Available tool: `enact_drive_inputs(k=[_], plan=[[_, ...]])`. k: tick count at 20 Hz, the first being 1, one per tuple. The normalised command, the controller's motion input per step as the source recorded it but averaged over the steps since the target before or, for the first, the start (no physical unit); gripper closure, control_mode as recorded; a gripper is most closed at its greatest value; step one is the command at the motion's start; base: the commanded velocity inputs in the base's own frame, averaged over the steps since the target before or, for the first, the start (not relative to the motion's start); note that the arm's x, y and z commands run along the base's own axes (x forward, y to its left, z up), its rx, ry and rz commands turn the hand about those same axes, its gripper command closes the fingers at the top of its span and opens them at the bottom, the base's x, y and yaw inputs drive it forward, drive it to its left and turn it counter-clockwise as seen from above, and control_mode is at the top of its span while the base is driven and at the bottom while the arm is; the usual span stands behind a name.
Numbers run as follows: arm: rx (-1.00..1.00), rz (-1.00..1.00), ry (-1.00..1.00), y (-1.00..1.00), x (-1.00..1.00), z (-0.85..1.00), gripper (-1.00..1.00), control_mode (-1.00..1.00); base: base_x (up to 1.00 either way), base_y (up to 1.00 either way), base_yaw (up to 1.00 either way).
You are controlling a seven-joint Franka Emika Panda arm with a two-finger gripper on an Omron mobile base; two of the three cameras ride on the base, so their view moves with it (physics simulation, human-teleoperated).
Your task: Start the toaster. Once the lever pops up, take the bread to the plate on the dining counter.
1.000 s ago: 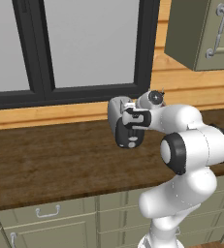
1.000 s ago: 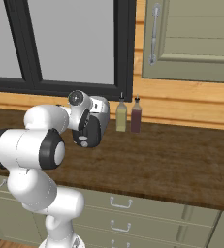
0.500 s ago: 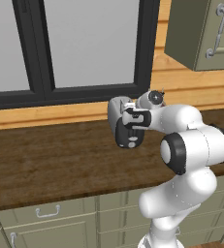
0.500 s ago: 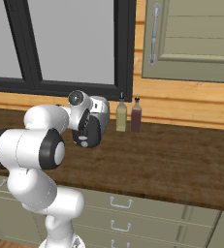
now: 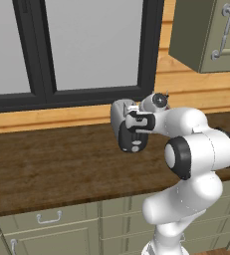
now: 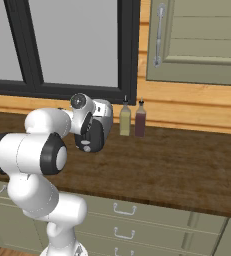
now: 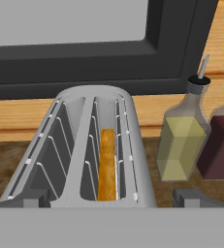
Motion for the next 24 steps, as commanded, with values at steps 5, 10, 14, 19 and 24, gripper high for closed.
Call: enact_drive_inputs(k=[5, 10, 14, 19, 24], plan=[[0.0, 0.0, 0.0, 0.0, 0.0, 0.0, -1.0, -1.0, 0.0, 0.0, 0.0], [0.0, 0.0, 0.0, 0.0, 0.0, 0.0, -1.0, -1.0, 0.0, 0.0, 0.0], [0.0, 0.0, 0.0, 0.0, 0.0, 0.0, -1.0, -1.0, 0.0, 0.0, 0.0], [0.0, 0.0, 0.0, 0.0, 0.0, 0.0, -1.0, -1.0, 0.0, 0.0, 0.0], [0.0, 0.0, 0.0, 0.0, 0.0, 0.0, -1.0, -1.0, 0.0, 0.0, 0.0]])
